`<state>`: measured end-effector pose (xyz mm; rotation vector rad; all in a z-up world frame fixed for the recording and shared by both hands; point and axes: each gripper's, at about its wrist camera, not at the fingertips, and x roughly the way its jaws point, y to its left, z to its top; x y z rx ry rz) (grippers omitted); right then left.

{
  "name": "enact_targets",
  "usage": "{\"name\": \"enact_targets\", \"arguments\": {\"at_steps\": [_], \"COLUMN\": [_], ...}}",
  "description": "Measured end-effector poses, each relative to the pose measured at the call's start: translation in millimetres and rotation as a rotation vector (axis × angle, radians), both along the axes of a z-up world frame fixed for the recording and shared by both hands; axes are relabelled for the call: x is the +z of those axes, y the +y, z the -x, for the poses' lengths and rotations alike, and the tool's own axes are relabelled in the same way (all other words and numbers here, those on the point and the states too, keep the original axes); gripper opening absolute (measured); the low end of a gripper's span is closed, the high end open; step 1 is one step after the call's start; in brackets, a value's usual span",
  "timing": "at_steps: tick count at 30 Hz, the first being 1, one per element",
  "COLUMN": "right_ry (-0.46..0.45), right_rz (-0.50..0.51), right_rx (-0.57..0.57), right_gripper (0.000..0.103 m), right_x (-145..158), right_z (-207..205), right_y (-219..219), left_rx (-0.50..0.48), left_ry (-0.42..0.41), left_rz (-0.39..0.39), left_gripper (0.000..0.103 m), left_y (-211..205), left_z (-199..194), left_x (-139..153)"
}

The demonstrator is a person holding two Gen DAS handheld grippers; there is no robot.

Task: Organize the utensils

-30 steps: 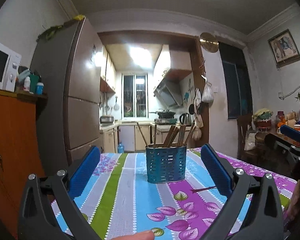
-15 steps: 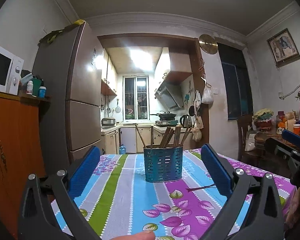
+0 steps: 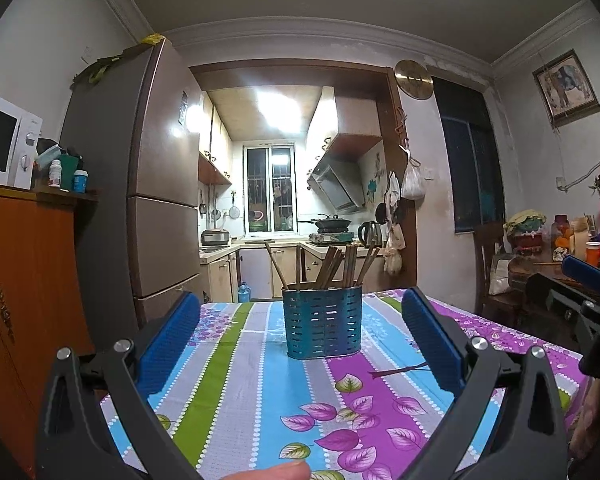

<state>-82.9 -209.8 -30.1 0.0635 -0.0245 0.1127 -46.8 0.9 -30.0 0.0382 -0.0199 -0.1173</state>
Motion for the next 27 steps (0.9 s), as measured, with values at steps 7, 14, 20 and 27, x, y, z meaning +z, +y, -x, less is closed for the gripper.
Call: {"name": "enact_targets", "arguments": {"at_steps": [7,14,20,27], "right_ry": [0.001,0.005,0.009,0.018], "right_rz": [0.003,0.005,0.007,0.010], "right_rx": [-0.001,0.005,0.006,0.007], "right_gripper": [0.098,0.098,0.098,0.098], "right_x": [1,2,2,1], "right_z": [0,-2,-4,-11], "right_y": [1,0,-1,-3], "left_rx": [-0.002,-0.011,-0.014,0.003], "left_ry": [0.001,0.004,0.030,0.084], "left_rz": [0.004,-0.008,-0.009,-0.024], "left_gripper": [0.097,0.097,0.097,0.097], "left_y": [-1,-4,-4,-5], "left_z": [-1,-2,-7,-20], "left_x": [3,4,2,-3]}}
